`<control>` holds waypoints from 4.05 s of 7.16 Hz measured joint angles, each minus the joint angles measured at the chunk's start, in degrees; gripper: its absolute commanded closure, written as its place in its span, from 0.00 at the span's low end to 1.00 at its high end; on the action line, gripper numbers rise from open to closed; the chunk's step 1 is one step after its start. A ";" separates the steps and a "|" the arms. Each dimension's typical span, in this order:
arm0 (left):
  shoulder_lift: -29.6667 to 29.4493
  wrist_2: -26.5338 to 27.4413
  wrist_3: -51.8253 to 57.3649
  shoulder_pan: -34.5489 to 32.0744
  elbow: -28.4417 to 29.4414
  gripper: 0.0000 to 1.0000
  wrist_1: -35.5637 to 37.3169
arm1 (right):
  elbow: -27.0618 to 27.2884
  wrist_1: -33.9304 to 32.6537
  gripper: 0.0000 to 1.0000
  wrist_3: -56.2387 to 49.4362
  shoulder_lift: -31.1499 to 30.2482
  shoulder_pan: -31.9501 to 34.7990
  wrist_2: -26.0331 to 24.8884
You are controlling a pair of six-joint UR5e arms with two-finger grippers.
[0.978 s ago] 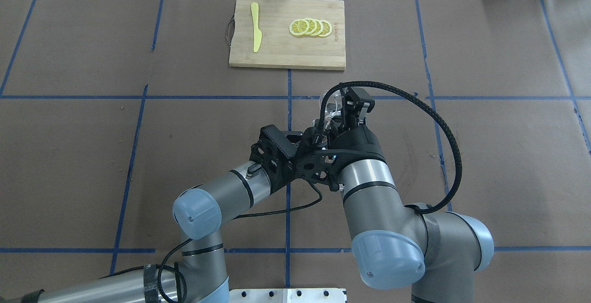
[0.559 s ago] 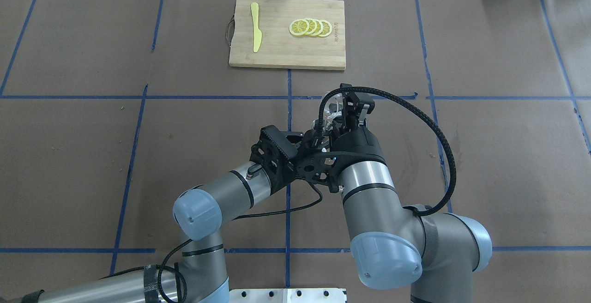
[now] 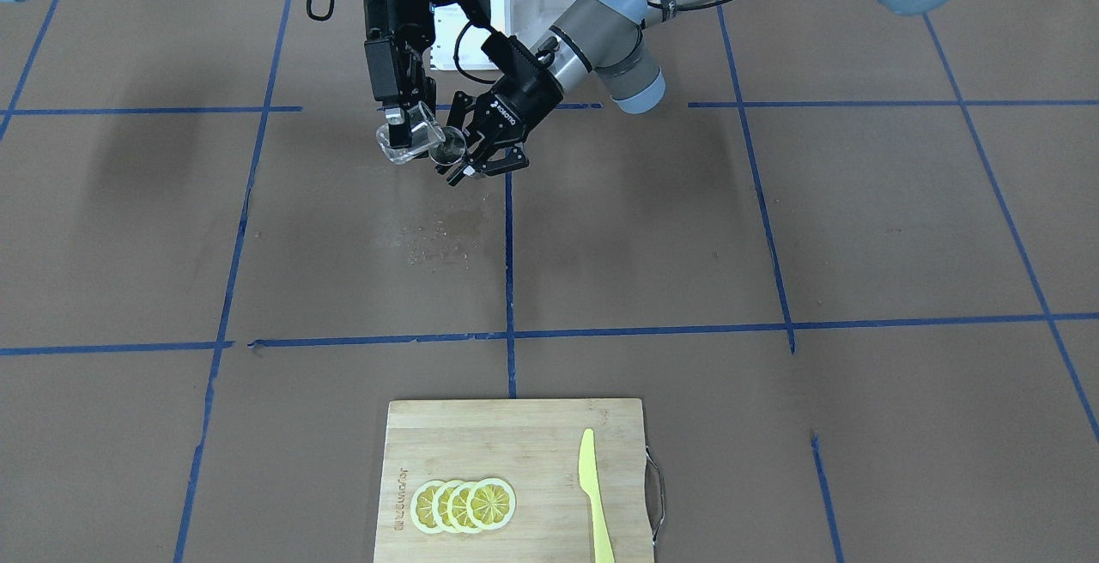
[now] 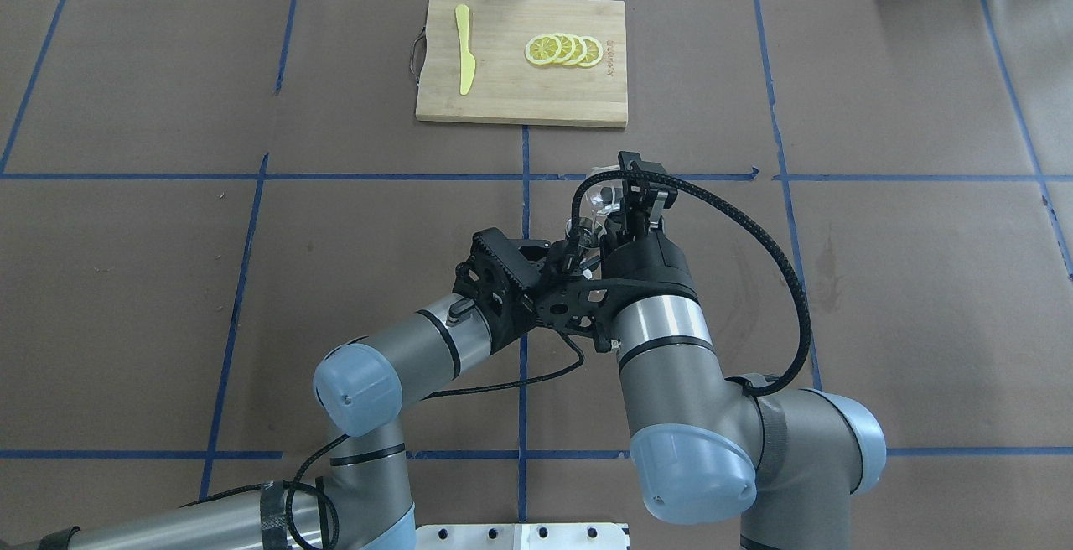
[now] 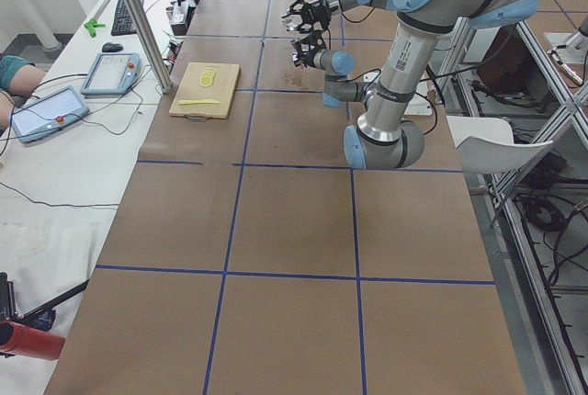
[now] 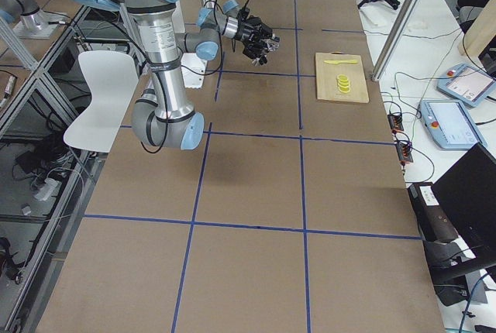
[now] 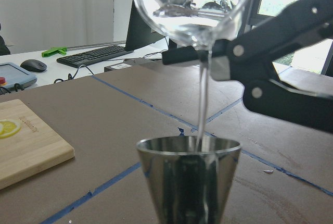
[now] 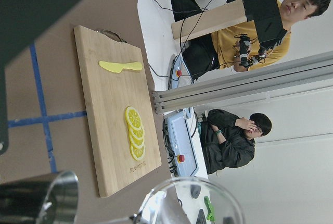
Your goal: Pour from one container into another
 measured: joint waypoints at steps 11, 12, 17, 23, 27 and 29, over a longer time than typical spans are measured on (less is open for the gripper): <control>0.06 0.00 -0.08 -0.08 0.01 1.00 -0.02 | 1.52 0.86 1.00 5.78 0.66 -0.11 -0.05; 0.08 0.00 -0.10 -0.08 0.00 1.00 -0.06 | 1.79 0.87 1.00 8.04 0.73 -0.10 0.32; 0.30 0.06 -0.31 -0.19 -0.39 1.00 -0.15 | 4.70 2.97 1.00 24.15 0.54 0.17 2.93; 3.59 0.64 -0.81 -1.57 -5.15 1.00 -0.64 | 7.12 8.26 1.00 48.34 -5.83 2.58 5.81; 9.17 4.79 -3.68 -6.62 -9.00 1.00 -0.19 | 7.25 8.26 1.00 62.92 -13.06 7.75 15.41; 12.58 5.62 -5.16 -10.77 -8.99 1.00 0.27 | 7.50 8.26 1.00 66.75 -18.55 10.39 18.38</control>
